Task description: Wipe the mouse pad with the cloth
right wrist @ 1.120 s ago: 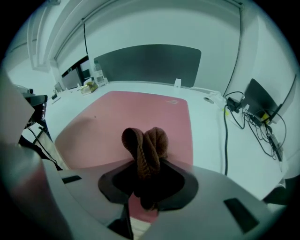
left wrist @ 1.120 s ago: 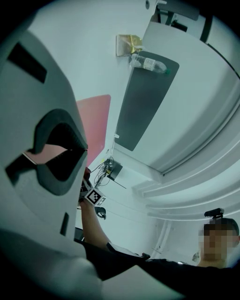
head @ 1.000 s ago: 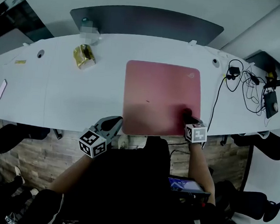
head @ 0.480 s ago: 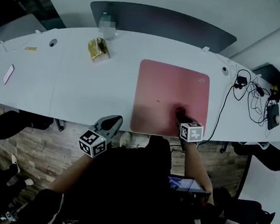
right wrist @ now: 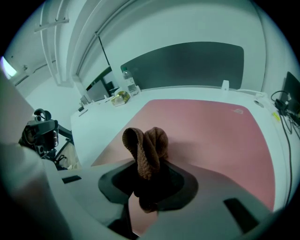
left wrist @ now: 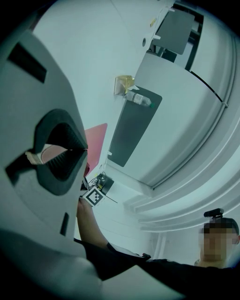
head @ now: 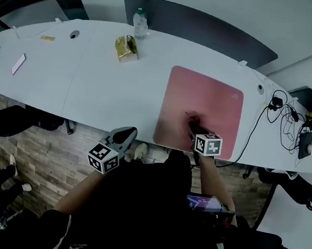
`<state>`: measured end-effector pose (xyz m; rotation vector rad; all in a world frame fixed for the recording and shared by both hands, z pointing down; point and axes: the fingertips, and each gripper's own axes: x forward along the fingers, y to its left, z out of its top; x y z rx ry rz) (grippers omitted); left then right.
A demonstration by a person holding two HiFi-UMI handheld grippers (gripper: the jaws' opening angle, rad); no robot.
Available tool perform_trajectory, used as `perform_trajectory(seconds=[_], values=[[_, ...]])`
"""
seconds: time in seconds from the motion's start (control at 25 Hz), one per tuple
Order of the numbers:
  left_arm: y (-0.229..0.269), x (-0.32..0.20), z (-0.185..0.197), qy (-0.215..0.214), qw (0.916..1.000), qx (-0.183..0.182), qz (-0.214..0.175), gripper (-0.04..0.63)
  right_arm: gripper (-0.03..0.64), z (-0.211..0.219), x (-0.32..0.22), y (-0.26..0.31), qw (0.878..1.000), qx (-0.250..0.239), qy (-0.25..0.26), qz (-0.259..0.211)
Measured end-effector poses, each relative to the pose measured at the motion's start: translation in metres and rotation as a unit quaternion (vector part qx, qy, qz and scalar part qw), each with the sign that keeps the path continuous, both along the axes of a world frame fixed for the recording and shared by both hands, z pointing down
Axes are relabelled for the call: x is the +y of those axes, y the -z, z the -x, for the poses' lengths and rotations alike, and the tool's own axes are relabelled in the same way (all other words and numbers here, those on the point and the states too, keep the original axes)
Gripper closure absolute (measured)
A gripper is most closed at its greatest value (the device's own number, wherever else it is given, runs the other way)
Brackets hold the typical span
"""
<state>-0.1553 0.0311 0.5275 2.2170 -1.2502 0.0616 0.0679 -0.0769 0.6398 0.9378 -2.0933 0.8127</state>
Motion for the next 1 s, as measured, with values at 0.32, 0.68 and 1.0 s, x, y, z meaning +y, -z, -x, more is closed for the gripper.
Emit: perform_trajectory(seconds=[0.32,0.68,1.0], values=[[-0.003,0.017,0.012,0.034,0.9994,0.006,0.005,0.587,0.499,0.048,0.001,0.001,0.999,-0.037,0.018,0.017],[-0.004,0.034,0.029,0.079,0.9968,0.005,0.009,0.586,0.499,0.106,0.007,0.001,0.996,-0.069,0.054,0.033],[-0.006,0.045,0.04,0.095,0.9953,-0.001,0.015,0.586,0.499,0.151,0.014,0.002,0.992,-0.094,0.075,0.043]])
